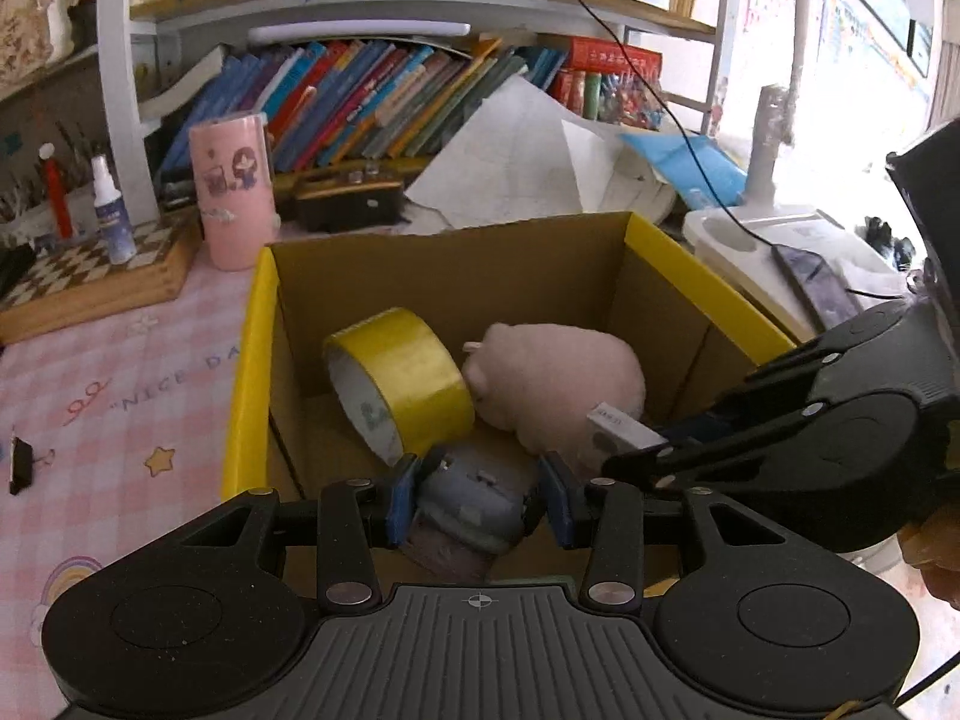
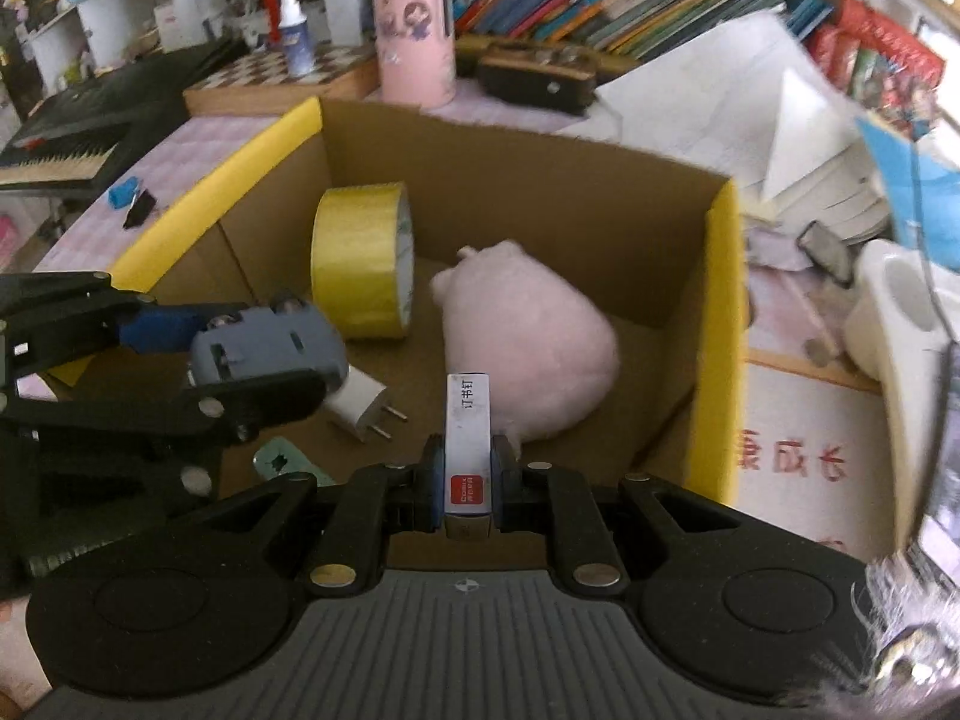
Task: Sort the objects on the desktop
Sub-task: 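Lower white box with right tool into the box while left tool lowers toy car, then open both tools and withdraw them from the yellow box, then move both tools toward the blue cloth and black binder clip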
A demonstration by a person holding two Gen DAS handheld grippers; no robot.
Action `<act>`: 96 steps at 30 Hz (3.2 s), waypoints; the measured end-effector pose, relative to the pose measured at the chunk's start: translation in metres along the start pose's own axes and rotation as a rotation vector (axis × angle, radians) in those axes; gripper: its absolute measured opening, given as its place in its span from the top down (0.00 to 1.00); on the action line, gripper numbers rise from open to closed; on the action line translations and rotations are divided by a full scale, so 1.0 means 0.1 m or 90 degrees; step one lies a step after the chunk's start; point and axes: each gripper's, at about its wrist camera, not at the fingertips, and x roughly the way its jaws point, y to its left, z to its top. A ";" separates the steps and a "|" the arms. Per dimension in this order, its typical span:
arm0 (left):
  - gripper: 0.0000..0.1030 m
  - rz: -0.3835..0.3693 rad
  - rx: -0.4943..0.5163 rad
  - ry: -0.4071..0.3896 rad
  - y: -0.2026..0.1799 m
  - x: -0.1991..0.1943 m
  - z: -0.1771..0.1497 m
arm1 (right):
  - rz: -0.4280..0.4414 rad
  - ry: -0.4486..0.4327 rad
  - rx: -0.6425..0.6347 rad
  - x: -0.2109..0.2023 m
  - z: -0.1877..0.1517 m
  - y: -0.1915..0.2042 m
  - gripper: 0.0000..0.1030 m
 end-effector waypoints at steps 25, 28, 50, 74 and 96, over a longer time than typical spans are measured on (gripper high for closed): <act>0.37 0.020 0.023 -0.044 -0.21 -0.16 0.03 | -0.030 -0.059 -0.035 -0.18 -0.13 -0.18 0.75; 0.35 0.024 0.004 -0.068 -0.15 -0.30 0.03 | -0.023 -0.100 0.001 -0.32 -0.16 -0.17 0.62; 0.28 0.058 -0.010 -0.116 0.18 -0.95 -0.34 | -0.199 -0.231 0.171 -0.94 -0.66 0.33 0.34; 0.28 0.001 -0.029 0.000 0.81 -1.30 -1.06 | -0.209 -0.115 0.262 -0.82 -1.14 1.38 0.31; 0.28 0.069 -0.092 0.018 1.46 -1.77 -1.49 | -0.102 -0.067 0.176 -0.61 -1.10 2.34 0.27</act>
